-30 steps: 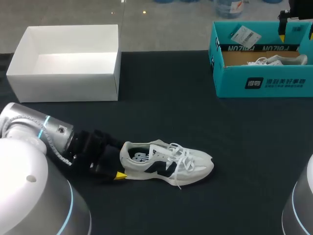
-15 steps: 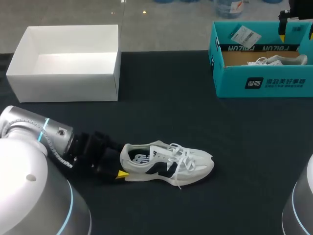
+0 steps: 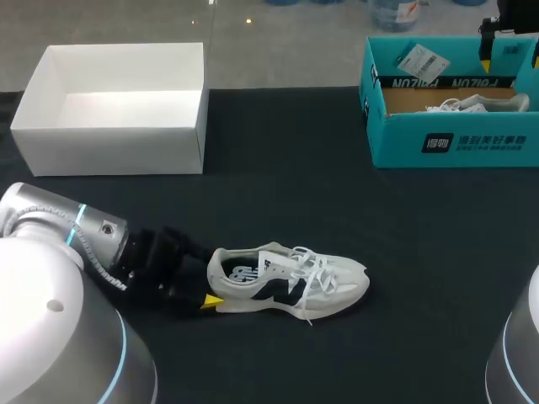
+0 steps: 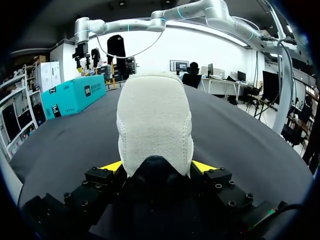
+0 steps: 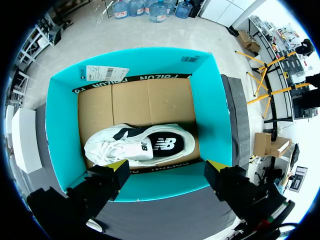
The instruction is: Take the shoe out of the shoebox, open the shoe tongue, remove and reinsert the insole, then place the shoe into the shoebox
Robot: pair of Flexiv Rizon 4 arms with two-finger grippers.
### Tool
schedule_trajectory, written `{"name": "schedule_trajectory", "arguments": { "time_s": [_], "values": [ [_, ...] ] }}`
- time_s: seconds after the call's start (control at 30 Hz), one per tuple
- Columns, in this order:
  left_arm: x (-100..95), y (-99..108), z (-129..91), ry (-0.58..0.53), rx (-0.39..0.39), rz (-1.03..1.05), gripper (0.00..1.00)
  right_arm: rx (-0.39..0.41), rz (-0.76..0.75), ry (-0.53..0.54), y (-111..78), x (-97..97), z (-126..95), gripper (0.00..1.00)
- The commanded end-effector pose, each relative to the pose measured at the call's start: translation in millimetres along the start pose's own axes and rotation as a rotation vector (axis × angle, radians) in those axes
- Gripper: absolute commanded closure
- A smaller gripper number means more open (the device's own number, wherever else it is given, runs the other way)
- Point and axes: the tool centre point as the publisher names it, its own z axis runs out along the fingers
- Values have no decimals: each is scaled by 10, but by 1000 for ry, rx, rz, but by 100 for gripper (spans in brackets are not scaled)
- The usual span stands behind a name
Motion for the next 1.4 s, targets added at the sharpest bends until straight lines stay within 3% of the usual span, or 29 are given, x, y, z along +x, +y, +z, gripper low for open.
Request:
{"name": "schedule_trajectory", "arguments": {
  "time_s": [0.03,1.17,1.4],
  "values": [
    [62,64,101,-3,-15,-3,100,-2,0,1,-10,-2,-1,0],
    [54,67,87,-4,-21,-3,100,-2,0,1,-10,-2,-1,0],
    [54,67,87,-4,-21,-3,100,11,36,52,-423,314,-169,0]
  ]
}}
